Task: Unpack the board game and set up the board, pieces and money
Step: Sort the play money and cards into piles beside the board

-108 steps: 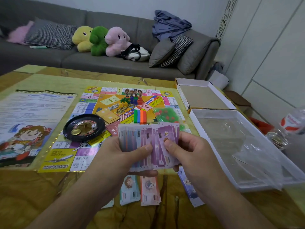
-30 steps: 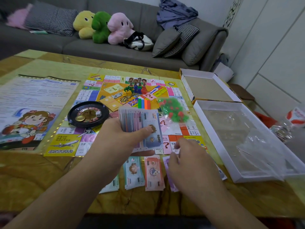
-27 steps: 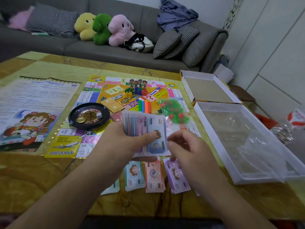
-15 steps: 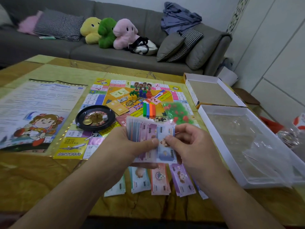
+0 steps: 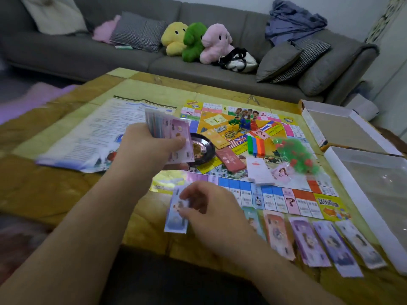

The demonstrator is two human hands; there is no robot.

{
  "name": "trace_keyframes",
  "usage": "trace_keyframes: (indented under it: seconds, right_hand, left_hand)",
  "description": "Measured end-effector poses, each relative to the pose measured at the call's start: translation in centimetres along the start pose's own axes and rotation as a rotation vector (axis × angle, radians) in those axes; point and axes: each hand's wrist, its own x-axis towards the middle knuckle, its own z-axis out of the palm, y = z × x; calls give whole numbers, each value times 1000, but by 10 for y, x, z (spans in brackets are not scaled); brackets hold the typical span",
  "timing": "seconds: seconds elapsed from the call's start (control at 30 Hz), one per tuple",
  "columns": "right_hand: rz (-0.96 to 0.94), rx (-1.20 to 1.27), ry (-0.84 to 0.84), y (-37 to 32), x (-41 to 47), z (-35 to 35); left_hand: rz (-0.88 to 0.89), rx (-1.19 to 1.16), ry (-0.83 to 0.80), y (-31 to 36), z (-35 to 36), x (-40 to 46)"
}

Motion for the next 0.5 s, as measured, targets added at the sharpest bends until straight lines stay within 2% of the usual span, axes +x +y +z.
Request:
trace_keyframes:
  seconds: [0.1, 0.3, 0.5]
  right_hand:
    - [-24, -56, -49, -18, 18, 44]
    - [-152, -452, -27, -34, 28, 74]
    - [-217, -540, 32, -27, 21, 78]
  left_hand:
    - [-13, -55, -20, 4, -6, -2]
    - [-8, -95, -90, 10, -7, -6]
    - [-42, -105, -134, 11, -1, -8]
